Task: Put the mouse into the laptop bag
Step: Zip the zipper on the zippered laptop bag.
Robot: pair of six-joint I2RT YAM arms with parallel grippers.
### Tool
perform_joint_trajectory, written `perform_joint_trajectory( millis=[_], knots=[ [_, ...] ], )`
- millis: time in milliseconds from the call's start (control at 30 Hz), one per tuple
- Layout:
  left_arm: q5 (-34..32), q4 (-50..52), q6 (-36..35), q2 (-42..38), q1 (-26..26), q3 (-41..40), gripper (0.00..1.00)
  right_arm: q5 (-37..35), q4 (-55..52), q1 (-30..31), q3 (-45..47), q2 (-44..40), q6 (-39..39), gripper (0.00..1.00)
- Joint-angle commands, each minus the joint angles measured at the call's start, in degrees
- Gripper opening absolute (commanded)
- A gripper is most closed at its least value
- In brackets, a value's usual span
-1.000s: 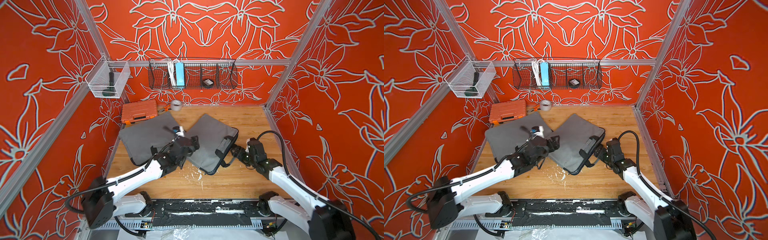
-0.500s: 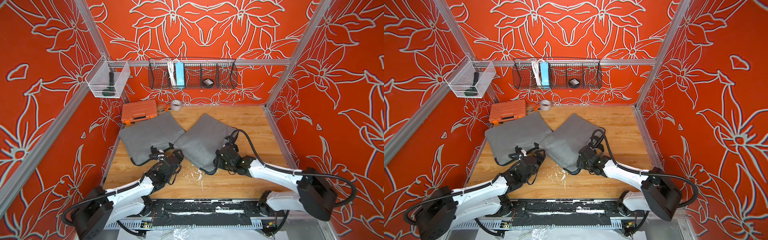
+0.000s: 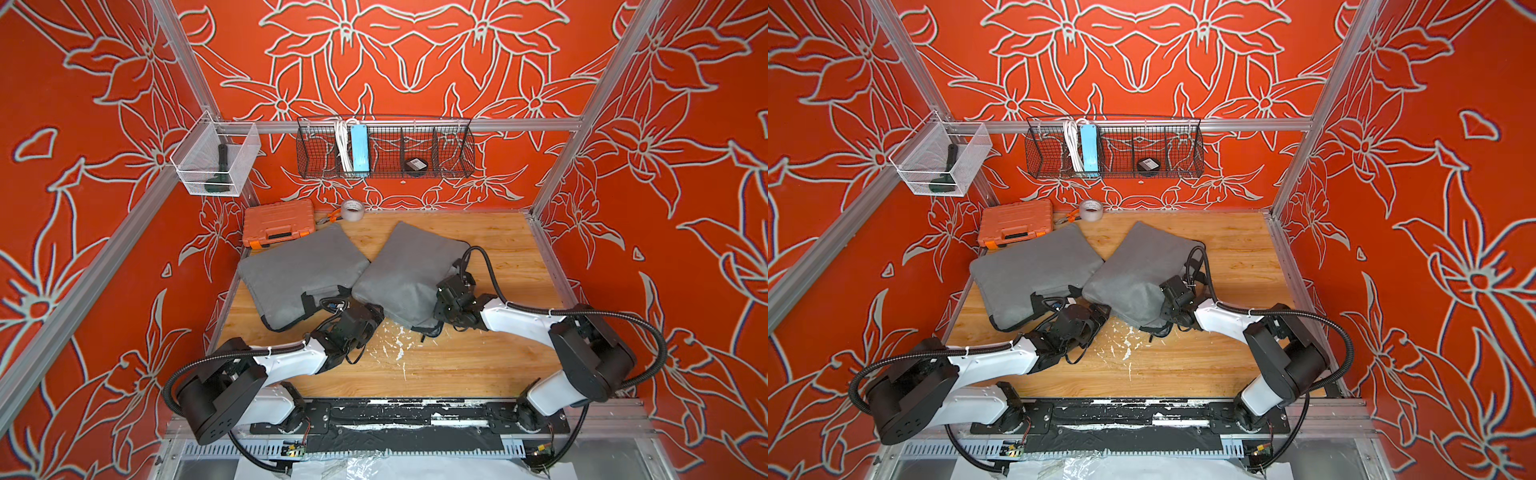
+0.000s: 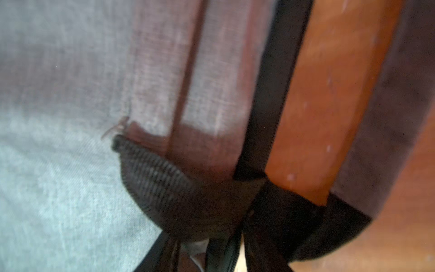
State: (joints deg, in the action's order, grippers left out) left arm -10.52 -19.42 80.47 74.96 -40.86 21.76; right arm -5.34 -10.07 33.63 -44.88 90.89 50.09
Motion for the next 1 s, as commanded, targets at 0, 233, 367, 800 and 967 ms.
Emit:
perform_joint_trajectory(
  millis=[0,233,367,800,967],
  knots=[
    [0.45,-0.93,-1.32,-0.19,0.08,1.47,0.85,0.68,-3.73,-0.72,-1.60,2.38,-3.03,0.53],
    [-3.36,0.54,-3.54,-1.11,0.25,2.57,0.88,-4.62,-11.94,0.98,-0.42,-9.79,-3.03,0.71],
    [-1.43,-0.18,-3.46,-0.86,1.19,2.53,0.88,-5.64,-15.18,3.88,1.84,-17.51,-2.23,0.71],
    [-1.23,-0.08,-3.21,-2.51,2.50,1.78,0.88,-10.15,-10.07,21.11,6.84,-17.73,4.57,0.67],
    [-1.87,0.17,-3.12,-3.61,2.80,1.27,0.88,-10.39,-8.70,22.01,3.18,-7.72,5.12,0.62]
  ],
)
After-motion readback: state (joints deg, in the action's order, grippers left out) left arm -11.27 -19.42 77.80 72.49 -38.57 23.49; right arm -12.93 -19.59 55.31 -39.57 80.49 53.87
